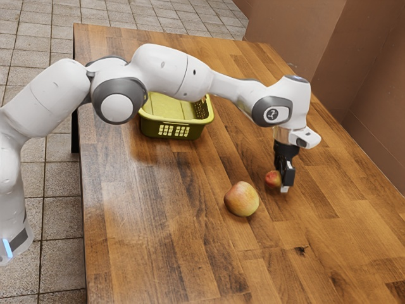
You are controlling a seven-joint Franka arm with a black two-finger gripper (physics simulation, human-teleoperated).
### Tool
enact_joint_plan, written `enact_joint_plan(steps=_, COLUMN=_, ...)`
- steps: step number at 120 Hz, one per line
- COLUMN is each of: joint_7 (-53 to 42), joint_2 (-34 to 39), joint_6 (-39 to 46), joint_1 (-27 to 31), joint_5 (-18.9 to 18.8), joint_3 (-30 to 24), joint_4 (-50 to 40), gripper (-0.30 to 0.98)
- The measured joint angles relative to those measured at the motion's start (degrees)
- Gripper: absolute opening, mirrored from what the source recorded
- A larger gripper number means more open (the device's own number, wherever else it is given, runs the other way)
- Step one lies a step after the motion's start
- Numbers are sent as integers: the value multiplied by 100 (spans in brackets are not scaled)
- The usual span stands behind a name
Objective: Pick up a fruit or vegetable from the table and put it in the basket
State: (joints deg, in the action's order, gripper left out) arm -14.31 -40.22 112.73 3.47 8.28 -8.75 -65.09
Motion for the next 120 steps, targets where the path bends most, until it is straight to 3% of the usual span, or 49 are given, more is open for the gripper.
enact_joint_plan(steps=47, joint_7=41, joint_2=90, joint_6=-31, joint_1=0, joint_5=-210, joint_3=102, joint_4=48, gripper=-12)
enact_joint_plan(steps=91, joint_7=102, joint_2=1393, joint_6=-793, joint_1=7, joint_5=-525, joint_3=906, joint_4=78, gripper=-11)
enact_joint_plan(steps=120, joint_7=26, joint_2=2398, joint_6=-1265, joint_1=22, joint_5=-544, joint_3=1762, joint_4=-787, gripper=-11)
